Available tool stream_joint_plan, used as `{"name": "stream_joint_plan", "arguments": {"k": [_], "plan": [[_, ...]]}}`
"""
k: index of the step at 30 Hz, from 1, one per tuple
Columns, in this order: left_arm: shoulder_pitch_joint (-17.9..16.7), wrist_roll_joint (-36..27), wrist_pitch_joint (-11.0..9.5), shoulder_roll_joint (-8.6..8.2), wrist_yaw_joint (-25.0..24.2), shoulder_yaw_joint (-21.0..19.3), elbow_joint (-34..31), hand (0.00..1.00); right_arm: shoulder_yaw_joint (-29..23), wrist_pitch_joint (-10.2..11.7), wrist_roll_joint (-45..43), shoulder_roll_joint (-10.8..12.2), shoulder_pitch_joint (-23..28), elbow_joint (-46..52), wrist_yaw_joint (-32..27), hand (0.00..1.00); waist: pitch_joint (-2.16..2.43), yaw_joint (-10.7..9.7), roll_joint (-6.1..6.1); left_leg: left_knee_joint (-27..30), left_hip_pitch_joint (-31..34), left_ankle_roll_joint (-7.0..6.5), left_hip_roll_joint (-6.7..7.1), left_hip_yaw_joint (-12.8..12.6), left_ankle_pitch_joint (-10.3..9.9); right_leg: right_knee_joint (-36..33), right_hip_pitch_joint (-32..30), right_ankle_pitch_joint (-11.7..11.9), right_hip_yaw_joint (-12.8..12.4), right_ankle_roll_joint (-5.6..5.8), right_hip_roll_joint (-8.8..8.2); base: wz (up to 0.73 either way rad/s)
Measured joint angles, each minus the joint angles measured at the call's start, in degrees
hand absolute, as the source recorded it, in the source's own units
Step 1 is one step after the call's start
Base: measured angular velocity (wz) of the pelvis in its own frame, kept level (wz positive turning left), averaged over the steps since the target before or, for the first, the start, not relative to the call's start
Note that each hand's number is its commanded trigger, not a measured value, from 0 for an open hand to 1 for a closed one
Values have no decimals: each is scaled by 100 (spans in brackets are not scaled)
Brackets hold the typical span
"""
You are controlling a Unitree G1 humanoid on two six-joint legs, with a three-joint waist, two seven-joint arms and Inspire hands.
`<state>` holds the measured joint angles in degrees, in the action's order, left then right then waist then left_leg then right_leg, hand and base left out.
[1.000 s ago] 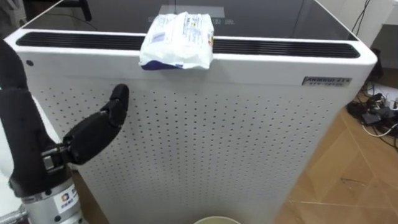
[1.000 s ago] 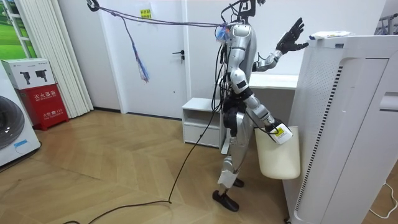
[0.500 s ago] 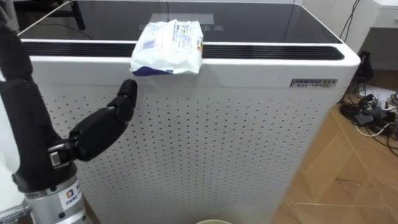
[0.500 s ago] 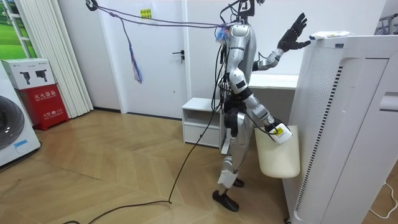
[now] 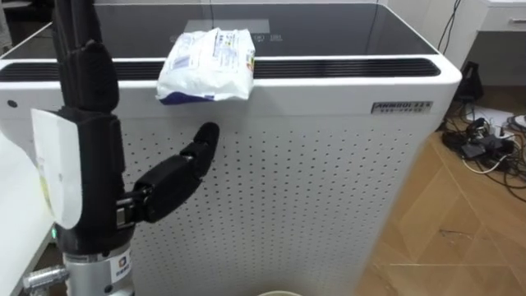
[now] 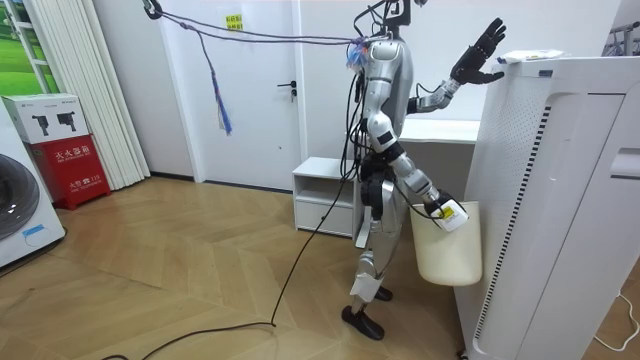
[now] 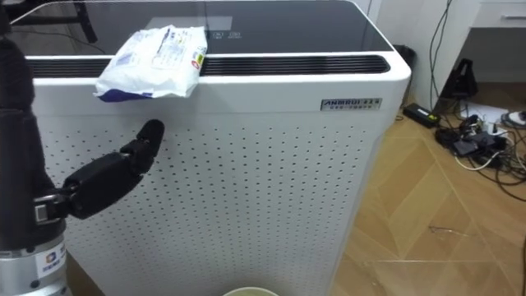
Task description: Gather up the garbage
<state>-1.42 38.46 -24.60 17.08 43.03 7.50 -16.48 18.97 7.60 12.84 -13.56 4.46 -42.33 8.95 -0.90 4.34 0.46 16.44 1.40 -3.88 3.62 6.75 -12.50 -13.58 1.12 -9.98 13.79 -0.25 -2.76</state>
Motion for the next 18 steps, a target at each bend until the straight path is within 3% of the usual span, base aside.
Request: {"name": "stream_joint_plan", "arguments": {"k": [13,18], "plan": [[138,0,-1,26,-30,4,0,0,-8,0,6,-34,0,0,-5,100,-10,-24,10,-26,-19,-3,-2,-28,1,-9,-16,-6,-74,9,2,0],[158,-1,-1,135,-34,-6,0,0,-9,0,8,-35,0,0,-10,100,-12,6,5,-22,-33,-3,-1,-35,2,-9,-14,-6,-86,10,2,0]]}}
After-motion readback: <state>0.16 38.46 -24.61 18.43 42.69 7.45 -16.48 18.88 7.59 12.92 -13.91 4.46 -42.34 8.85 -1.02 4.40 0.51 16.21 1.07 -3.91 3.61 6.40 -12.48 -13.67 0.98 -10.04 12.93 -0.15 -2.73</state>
